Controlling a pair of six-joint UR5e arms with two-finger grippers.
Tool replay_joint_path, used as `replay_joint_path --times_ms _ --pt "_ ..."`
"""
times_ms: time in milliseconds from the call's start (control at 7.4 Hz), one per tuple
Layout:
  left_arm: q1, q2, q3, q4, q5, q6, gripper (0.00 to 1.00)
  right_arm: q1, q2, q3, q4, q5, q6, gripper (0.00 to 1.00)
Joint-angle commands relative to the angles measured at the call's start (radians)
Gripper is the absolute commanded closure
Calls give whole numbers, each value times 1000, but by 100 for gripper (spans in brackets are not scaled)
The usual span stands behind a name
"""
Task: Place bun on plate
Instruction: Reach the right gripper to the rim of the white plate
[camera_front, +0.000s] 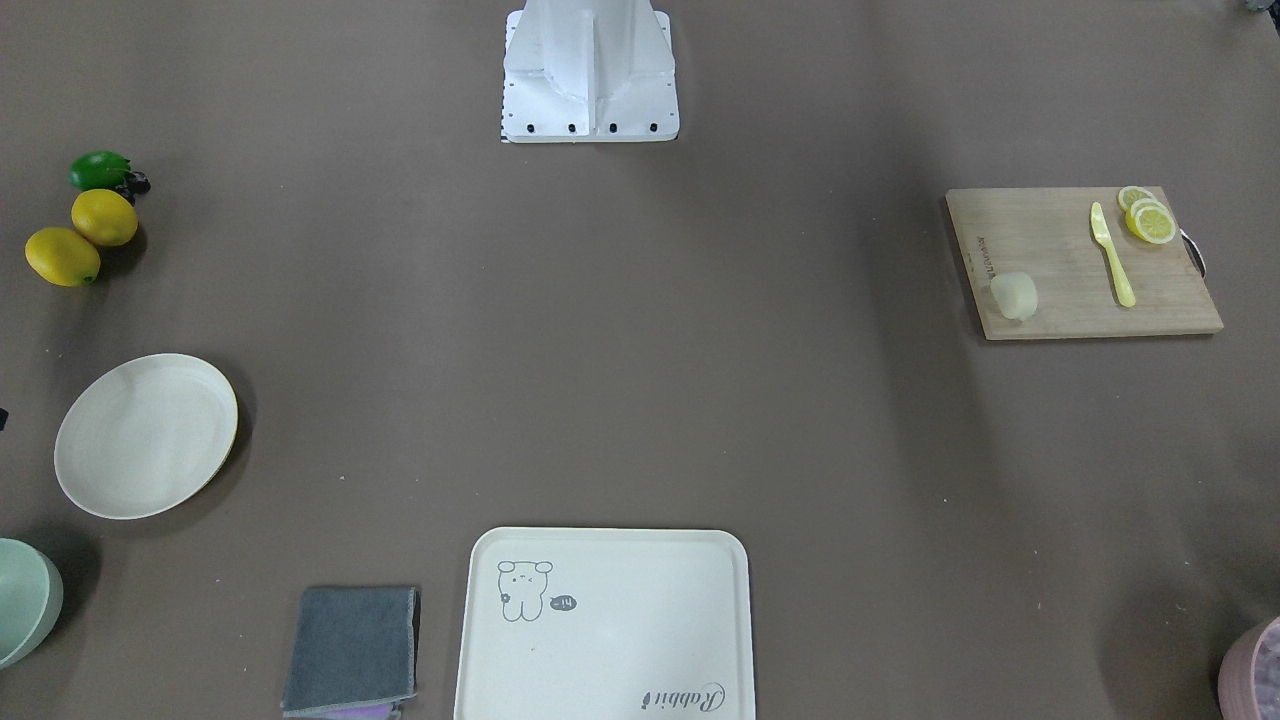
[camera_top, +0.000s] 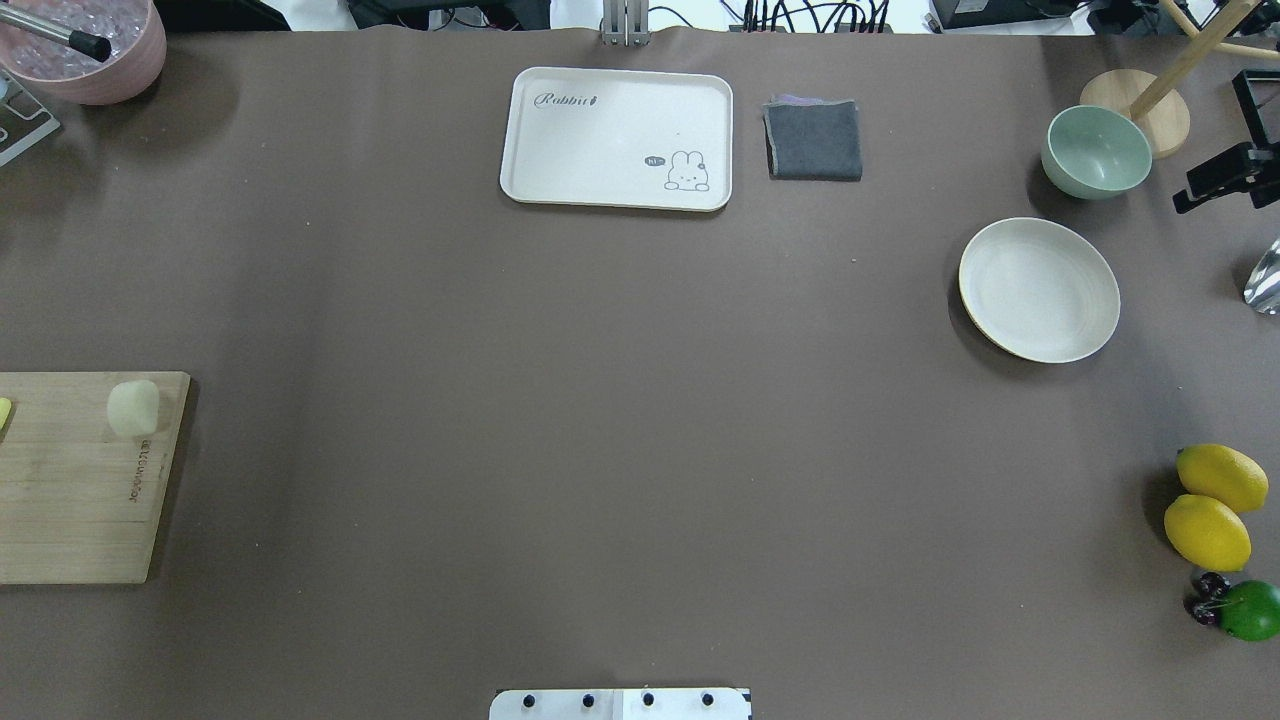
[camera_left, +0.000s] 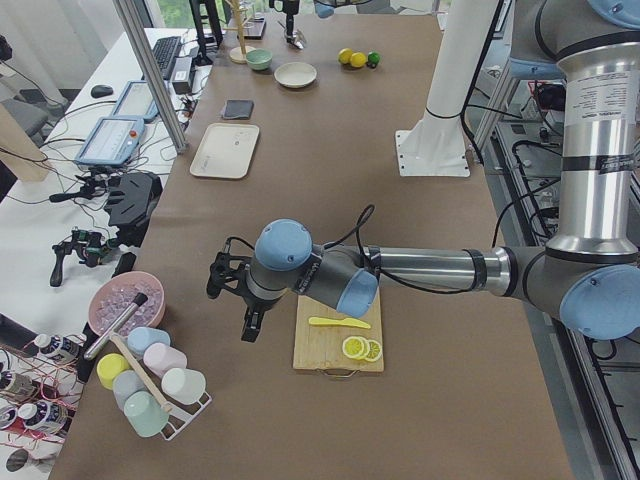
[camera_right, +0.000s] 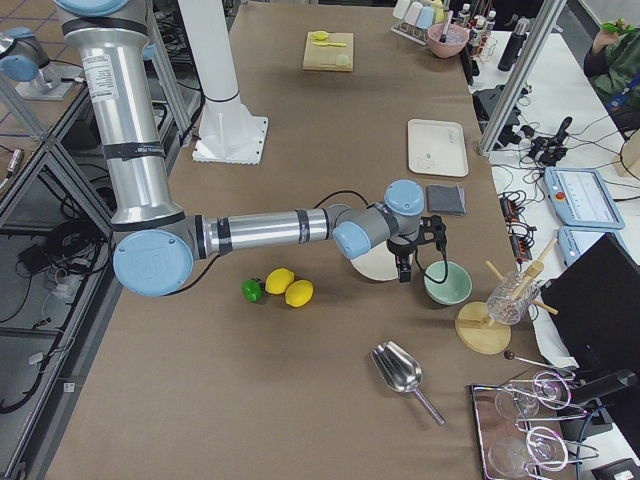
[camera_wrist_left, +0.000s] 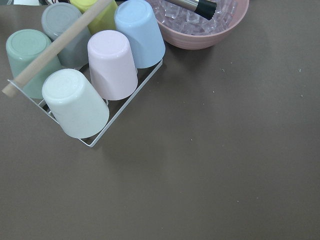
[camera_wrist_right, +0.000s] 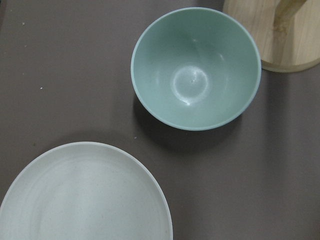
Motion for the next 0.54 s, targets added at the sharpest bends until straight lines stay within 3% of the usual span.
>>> replay_joint_path --times_ms 0,405 --pt "2 1 -2 -3 -2 0 2 -56 -11 -61 134 -26 142 0" --pt "2 -5 -3 -2 -2 0 2 -62 -88 -50 135 -31 154 0"
